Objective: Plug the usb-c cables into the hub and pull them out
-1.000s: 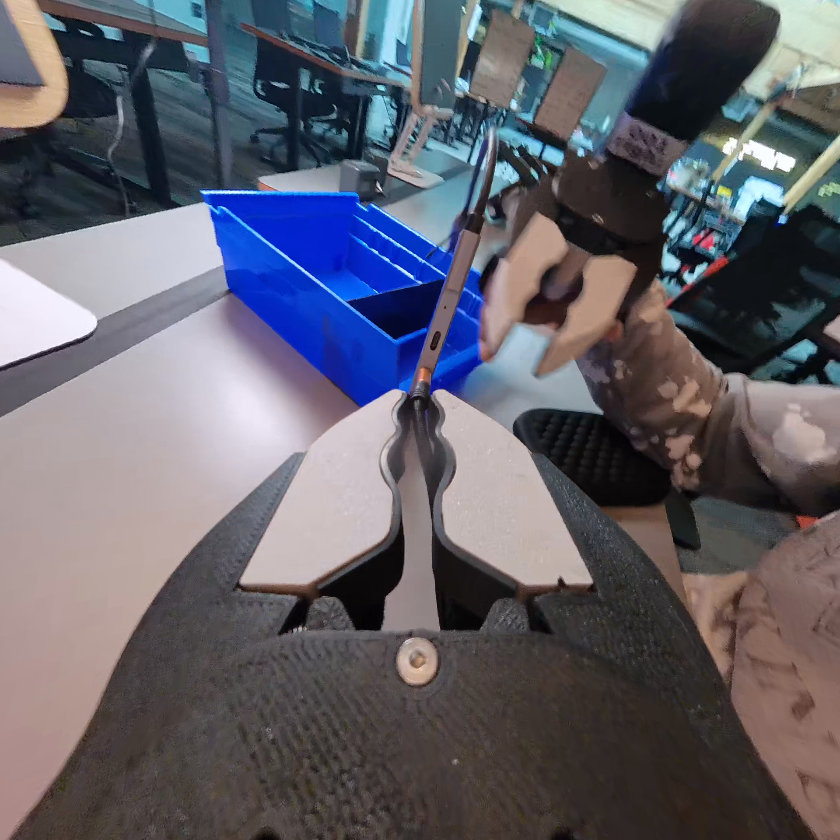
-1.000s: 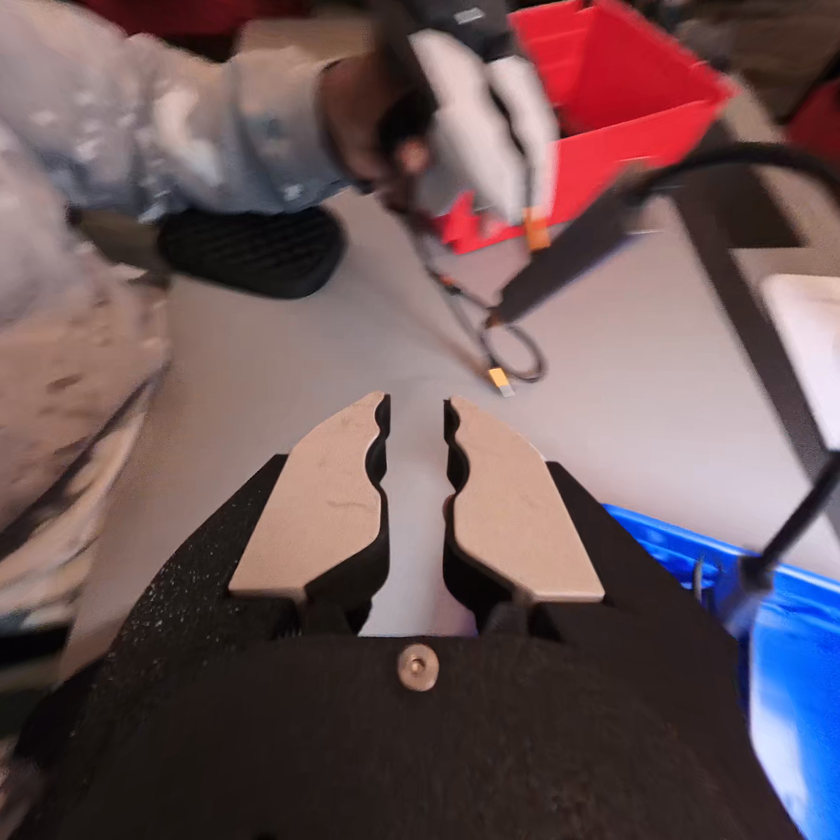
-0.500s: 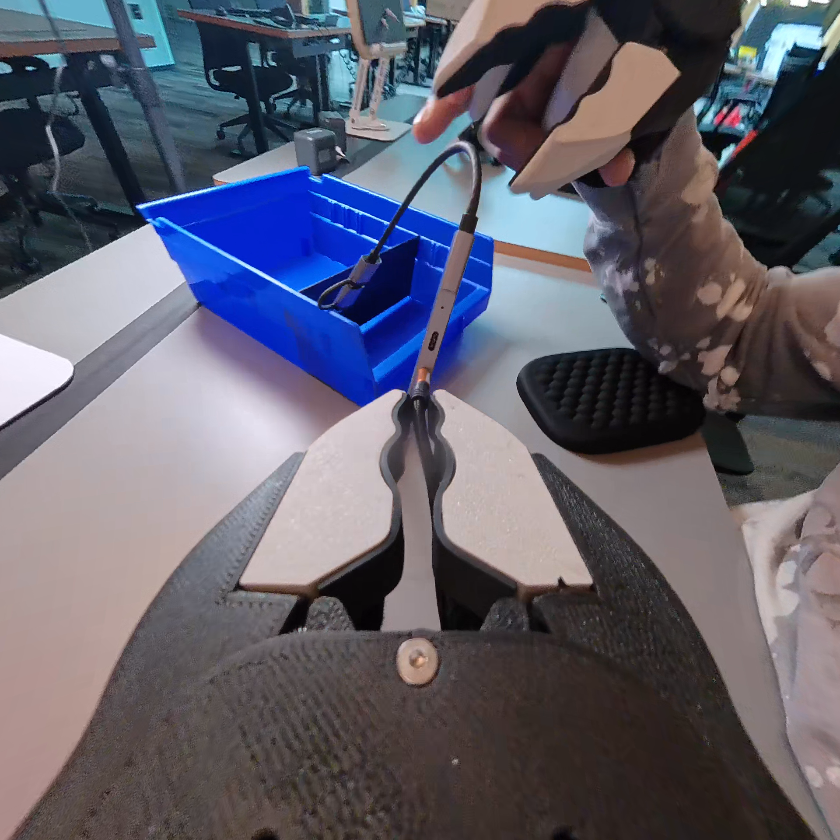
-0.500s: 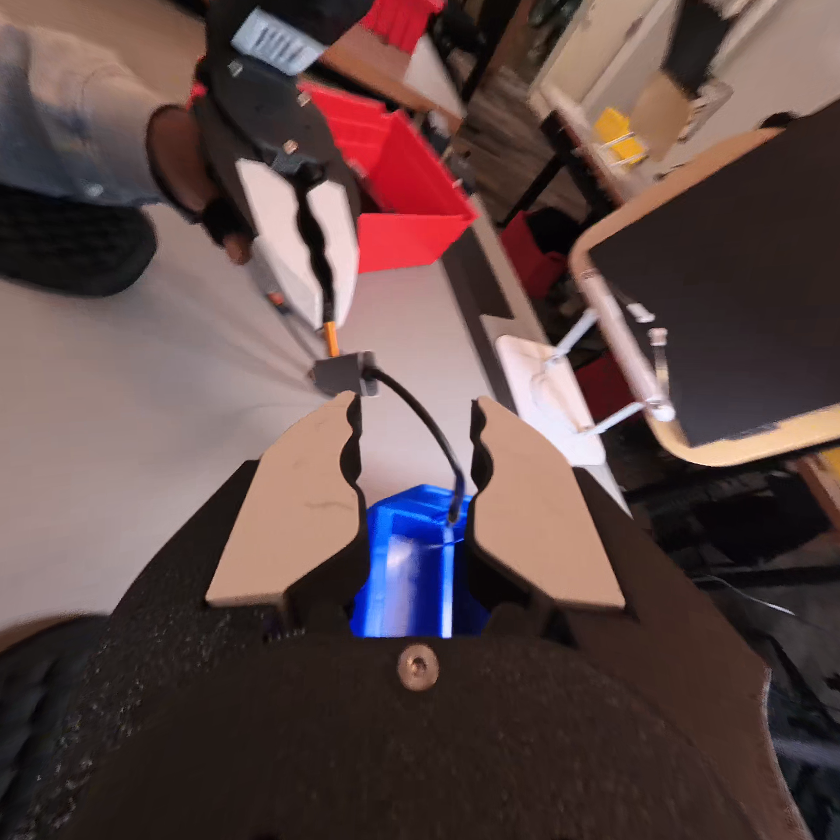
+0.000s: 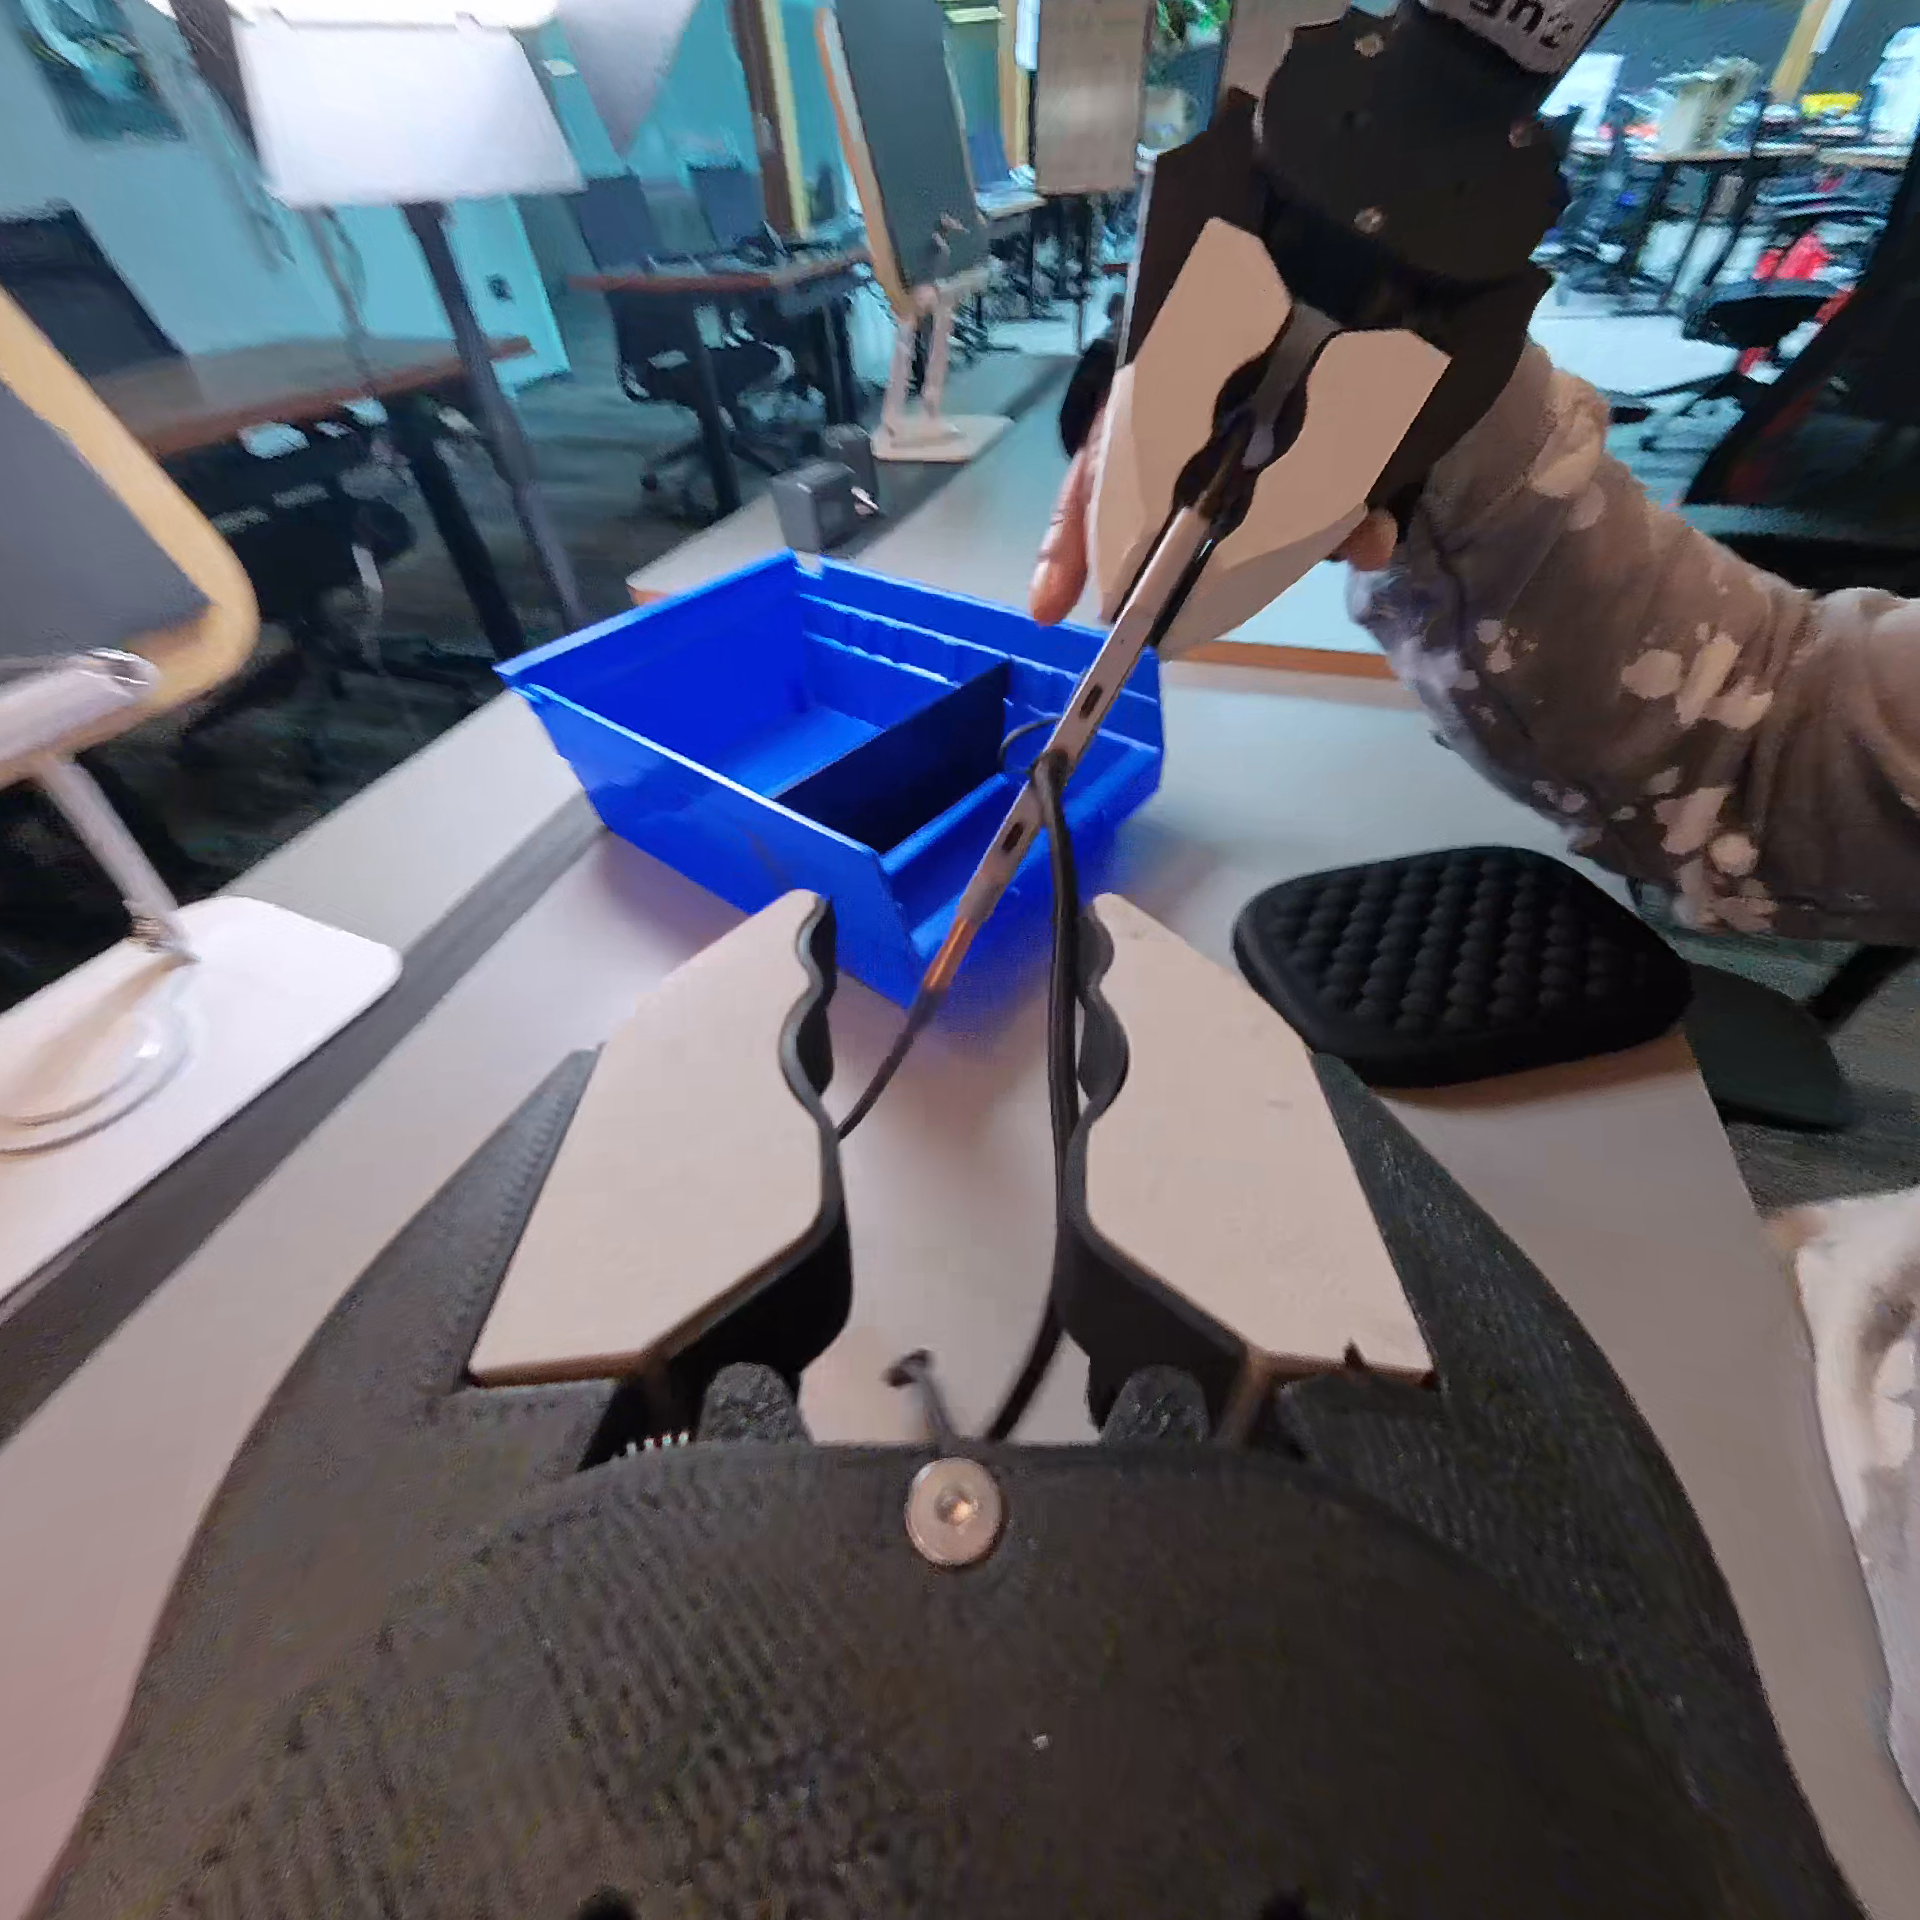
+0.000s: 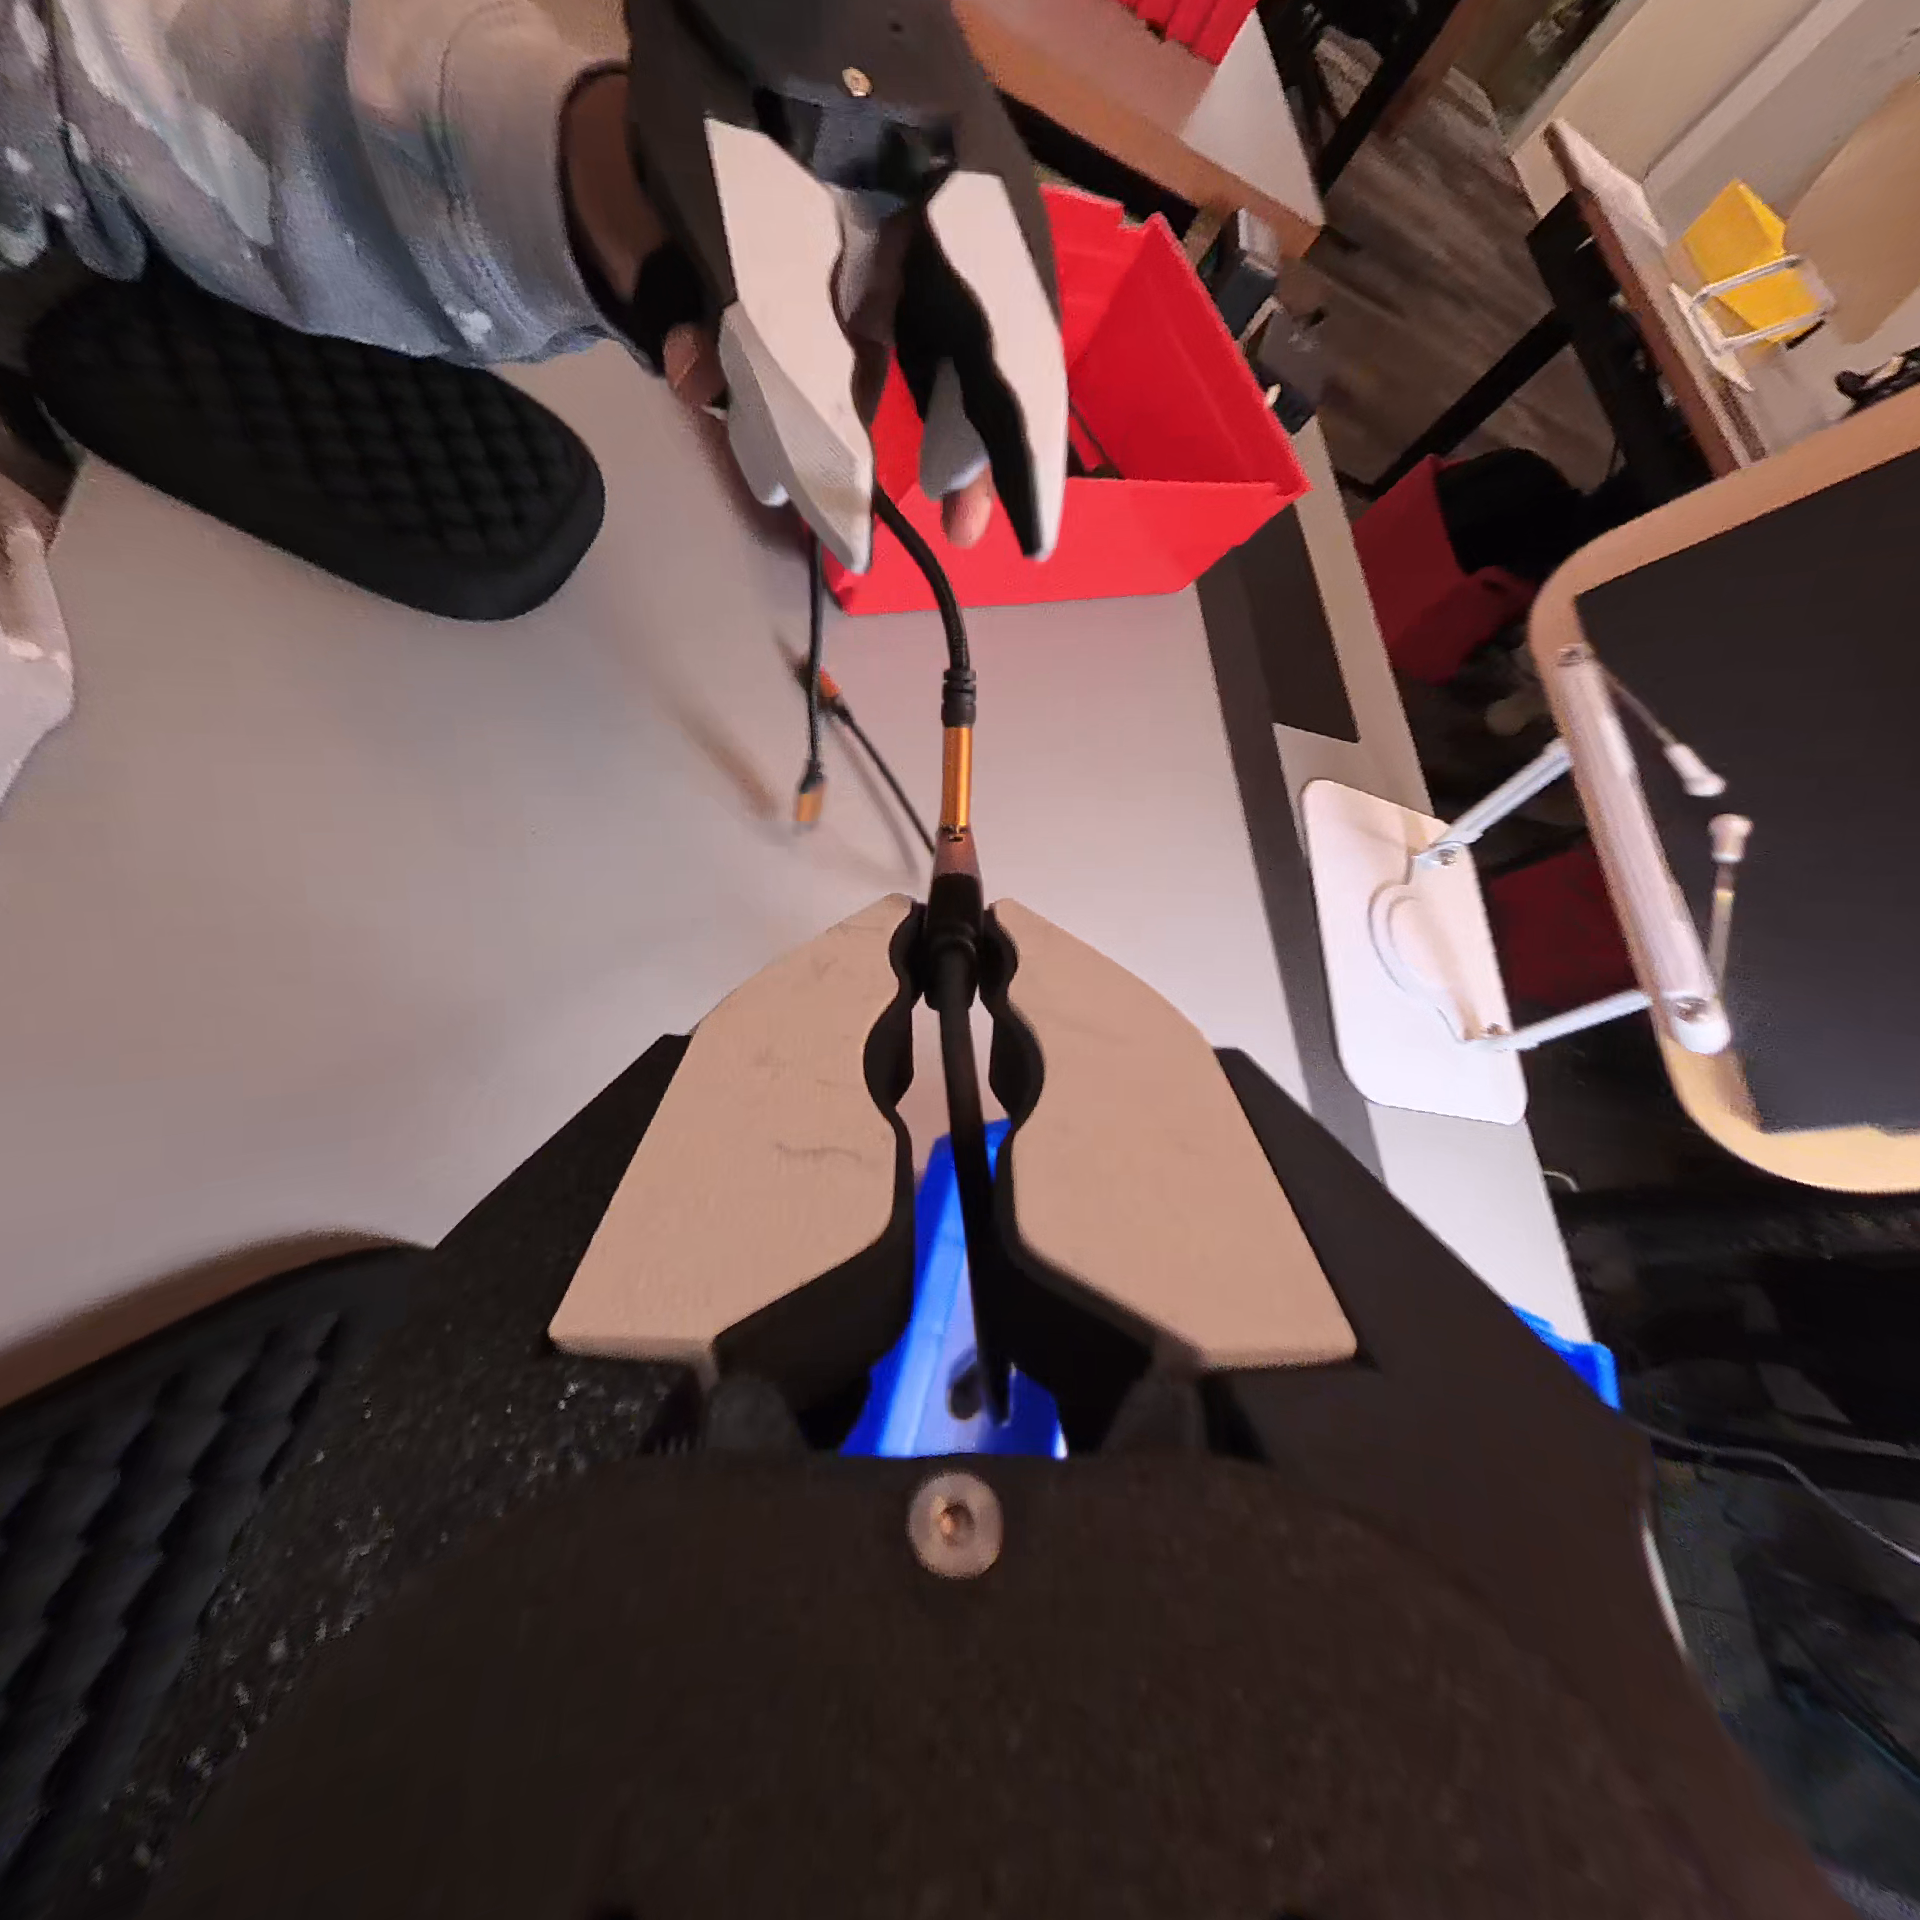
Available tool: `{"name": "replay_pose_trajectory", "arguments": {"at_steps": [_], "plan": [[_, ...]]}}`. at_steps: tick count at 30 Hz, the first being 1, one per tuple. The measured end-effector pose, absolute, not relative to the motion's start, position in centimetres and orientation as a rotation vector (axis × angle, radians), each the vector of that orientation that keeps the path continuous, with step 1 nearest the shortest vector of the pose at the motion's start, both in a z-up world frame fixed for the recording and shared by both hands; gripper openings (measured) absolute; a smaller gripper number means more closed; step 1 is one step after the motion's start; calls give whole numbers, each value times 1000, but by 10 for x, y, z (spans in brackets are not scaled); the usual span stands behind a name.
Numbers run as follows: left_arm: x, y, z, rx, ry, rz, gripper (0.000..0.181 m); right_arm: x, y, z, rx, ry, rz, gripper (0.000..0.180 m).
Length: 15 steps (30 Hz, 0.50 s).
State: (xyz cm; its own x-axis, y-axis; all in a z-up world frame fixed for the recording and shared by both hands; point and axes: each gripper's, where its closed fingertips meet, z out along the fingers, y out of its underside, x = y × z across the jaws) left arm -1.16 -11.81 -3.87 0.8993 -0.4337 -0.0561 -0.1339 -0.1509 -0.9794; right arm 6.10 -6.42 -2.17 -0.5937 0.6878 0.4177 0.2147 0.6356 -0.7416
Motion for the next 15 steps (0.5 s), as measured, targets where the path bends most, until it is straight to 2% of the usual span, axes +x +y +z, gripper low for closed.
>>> {"name": "replay_pose_trajectory", "arguments": {"at_steps": [7,15], "plan": [[-55,-155,-23,-1679,279,-62,46,89,-14,78,-807,-1955,803,9],[-63,-180,-92,-1838,202,-114,44,120,73,157,-1014,-1777,442,10]]}}
